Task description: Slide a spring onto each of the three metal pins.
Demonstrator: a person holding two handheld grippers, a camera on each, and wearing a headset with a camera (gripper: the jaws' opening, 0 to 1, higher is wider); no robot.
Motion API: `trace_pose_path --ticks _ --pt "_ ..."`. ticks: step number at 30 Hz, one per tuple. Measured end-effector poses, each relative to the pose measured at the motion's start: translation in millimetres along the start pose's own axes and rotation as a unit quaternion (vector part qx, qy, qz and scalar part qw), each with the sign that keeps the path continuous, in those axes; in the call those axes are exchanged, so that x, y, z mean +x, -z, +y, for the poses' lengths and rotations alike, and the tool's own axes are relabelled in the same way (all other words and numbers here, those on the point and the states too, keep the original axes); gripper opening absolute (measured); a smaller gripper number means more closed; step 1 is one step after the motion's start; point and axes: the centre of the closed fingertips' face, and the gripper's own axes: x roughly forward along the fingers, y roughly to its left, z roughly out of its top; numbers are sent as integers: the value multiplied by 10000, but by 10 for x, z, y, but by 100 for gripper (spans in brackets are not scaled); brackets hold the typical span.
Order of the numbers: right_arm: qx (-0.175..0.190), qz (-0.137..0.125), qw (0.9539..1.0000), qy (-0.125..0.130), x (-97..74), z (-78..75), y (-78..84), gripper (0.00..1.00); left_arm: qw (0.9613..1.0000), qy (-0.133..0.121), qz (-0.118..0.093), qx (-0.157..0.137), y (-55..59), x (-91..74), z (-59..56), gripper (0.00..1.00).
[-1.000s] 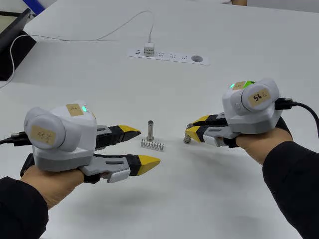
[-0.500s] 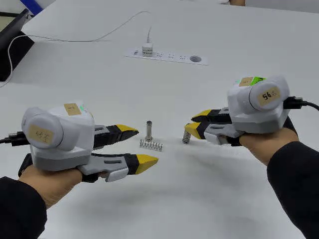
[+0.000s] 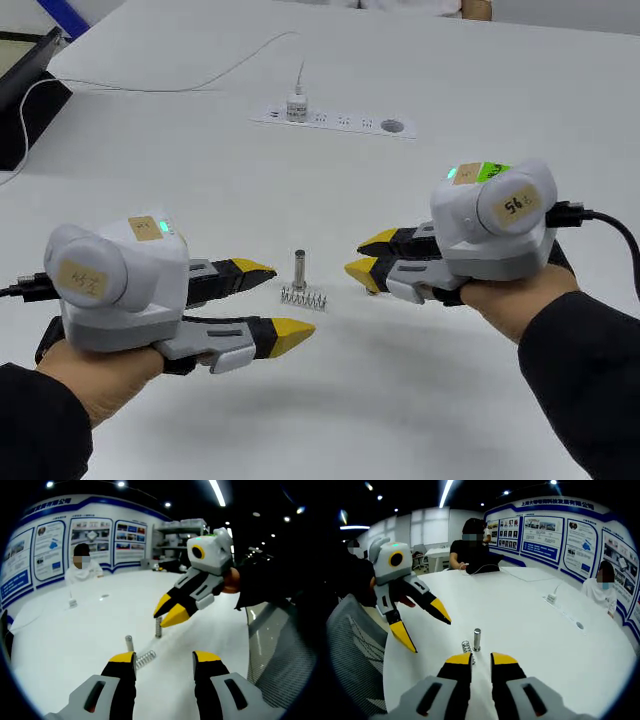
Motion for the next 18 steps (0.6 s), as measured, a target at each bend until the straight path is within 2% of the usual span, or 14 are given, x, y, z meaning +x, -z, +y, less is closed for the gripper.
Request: trace_pose_path --ticks 9,18 --pt "-12 303 9992 -251 231 125 180 15 10000 -7 23 -11 12 1 9 46" --pt "-91 529 9981 -302 405 164 306 15 10000 -15 46 -25 37 6 8 45"
